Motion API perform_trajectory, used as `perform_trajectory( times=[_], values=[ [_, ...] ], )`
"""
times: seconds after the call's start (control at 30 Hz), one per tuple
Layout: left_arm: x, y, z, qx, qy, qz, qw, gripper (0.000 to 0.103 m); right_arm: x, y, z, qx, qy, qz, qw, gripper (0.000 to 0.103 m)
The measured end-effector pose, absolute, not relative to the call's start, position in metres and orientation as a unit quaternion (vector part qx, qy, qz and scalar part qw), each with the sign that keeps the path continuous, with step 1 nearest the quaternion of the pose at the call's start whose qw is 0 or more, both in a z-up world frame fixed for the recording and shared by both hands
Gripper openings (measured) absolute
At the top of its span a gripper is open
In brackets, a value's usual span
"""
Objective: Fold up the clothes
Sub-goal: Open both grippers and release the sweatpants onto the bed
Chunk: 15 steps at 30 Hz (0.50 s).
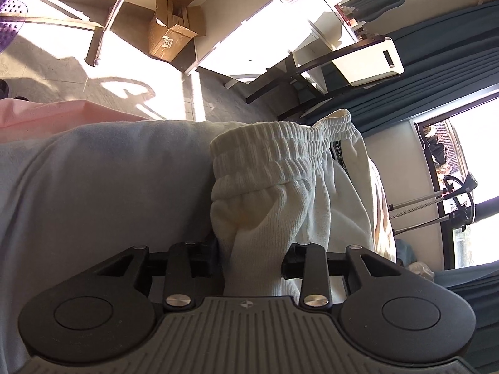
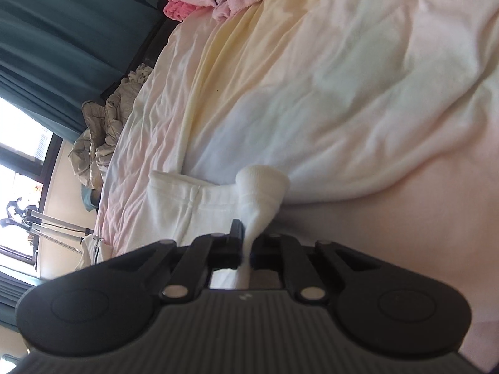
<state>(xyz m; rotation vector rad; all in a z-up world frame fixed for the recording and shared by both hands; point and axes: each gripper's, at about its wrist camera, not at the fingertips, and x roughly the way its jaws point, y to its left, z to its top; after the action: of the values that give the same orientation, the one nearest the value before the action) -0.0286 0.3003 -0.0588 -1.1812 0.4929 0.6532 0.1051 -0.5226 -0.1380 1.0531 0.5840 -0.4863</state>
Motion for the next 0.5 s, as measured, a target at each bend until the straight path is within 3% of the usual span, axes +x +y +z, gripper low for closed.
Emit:
perform_trajectory(
  times=[0.13,0.2,0.27,0.5],
  values=[
    [-0.032,0.285,-0.038,-0.493,0.215,0.300,0.787,0.074,0.108,-0.514,-0.126,0.435,0.282,-0.231,0.824,0.042],
    [-0.033,0.270,-0.024,-0.455,0.206,0.297,0.814,0.076,0.108,-0.510,-0.117,0.400,0.277,-0.245,0.839,0.044],
    [-0.032,0.253,-0.013,-0.414,0.197,0.289,0.840,0.079,0.108,-0.505,-0.106,0.363,0.269,-0.257,0.854,0.053],
    [-0.011,0.185,0.013,-0.257,0.187,0.247,0.916,0.081,0.112,-0.475,-0.071,0.264,0.237,-0.227,0.907,0.059]
  ],
)
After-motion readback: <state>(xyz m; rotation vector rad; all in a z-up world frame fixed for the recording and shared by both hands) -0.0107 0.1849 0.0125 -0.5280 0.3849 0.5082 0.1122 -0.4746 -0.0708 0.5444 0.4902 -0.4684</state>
